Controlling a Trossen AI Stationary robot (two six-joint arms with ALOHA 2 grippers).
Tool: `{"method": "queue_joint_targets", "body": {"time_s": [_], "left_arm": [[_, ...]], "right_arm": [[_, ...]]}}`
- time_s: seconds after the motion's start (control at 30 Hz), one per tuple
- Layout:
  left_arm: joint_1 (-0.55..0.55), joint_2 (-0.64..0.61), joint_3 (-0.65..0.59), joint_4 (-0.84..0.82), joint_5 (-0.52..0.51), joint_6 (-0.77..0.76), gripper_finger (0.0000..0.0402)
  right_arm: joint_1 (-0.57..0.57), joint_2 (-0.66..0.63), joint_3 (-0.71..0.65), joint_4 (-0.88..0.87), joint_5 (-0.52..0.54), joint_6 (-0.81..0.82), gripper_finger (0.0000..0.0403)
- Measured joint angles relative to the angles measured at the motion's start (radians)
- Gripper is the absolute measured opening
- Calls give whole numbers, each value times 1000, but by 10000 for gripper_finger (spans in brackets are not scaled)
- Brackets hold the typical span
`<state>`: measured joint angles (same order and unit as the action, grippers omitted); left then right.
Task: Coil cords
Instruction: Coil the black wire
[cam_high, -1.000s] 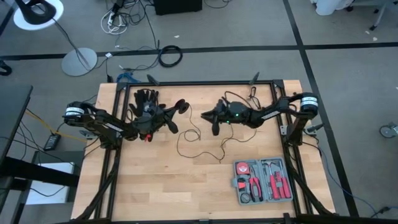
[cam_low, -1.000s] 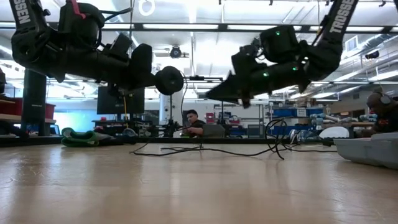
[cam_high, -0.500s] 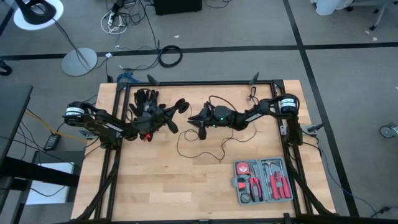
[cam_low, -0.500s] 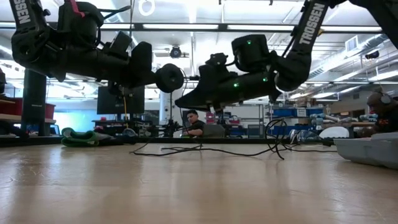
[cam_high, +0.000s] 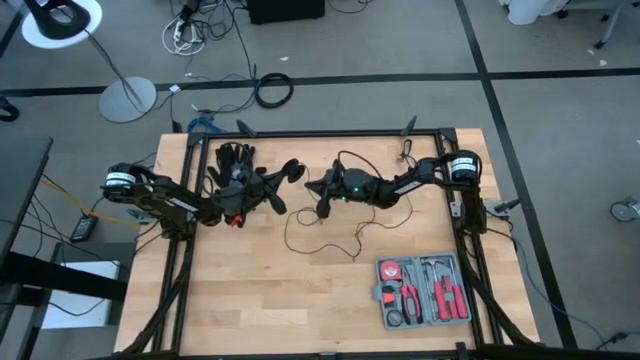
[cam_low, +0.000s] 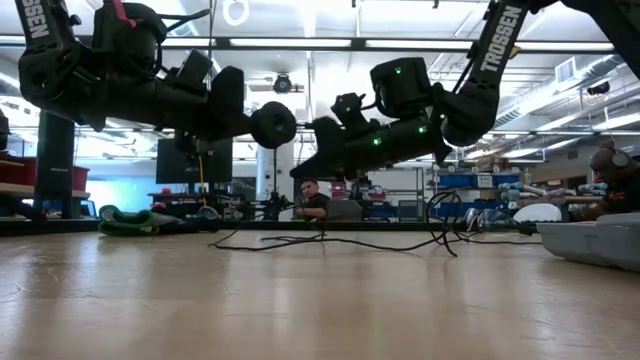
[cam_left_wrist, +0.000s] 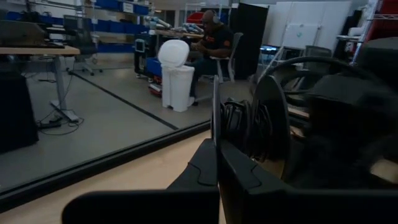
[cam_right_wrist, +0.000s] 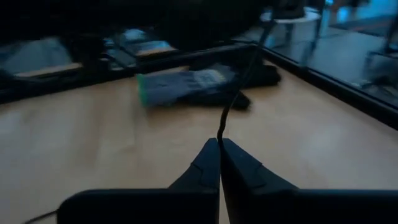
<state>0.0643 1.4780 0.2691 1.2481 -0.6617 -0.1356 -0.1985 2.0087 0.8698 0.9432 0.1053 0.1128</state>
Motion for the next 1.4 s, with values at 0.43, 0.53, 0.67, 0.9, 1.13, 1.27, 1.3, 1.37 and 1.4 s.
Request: {"method": "queue_joint_targets", "body": {"time_s": [0.43, 0.53, 0.67, 0.9, 1.13, 1.27, 1.3, 1.37, 1.4], "left_arm": [[19, 0, 30, 5, 19, 35, 0], [25, 0, 63, -72, -2, 67, 0], [26, 0, 110, -252, -11, 83, 0], [17, 0, 124, -404, -2, 82, 0], [13, 0, 124, -444, 30, 82, 0], [13, 0, 128, -465, 65, 79, 0], [13, 0, 129, -464, 79, 79, 0], [13, 0, 129, -463, 96, 78, 0], [13, 0, 129, -464, 98, 77, 0]], "right_arm": [[14, 1, 183, -366, -125, -23, 1], [45, 1, 254, -413, -145, -83, 1], [59, 1, 325, -521, -149, -158, 0], [56, -76, 344, -671, -87, -197, 0], [43, -169, 344, -847, -82, -200, 0], [36, -207, 343, -919, -82, -202, 0], [33, -215, 343, -923, -82, -202, 0], [30, -223, 343, -933, -83, -202, 0], [29, -224, 343, -932, -86, -202, 0]]}}
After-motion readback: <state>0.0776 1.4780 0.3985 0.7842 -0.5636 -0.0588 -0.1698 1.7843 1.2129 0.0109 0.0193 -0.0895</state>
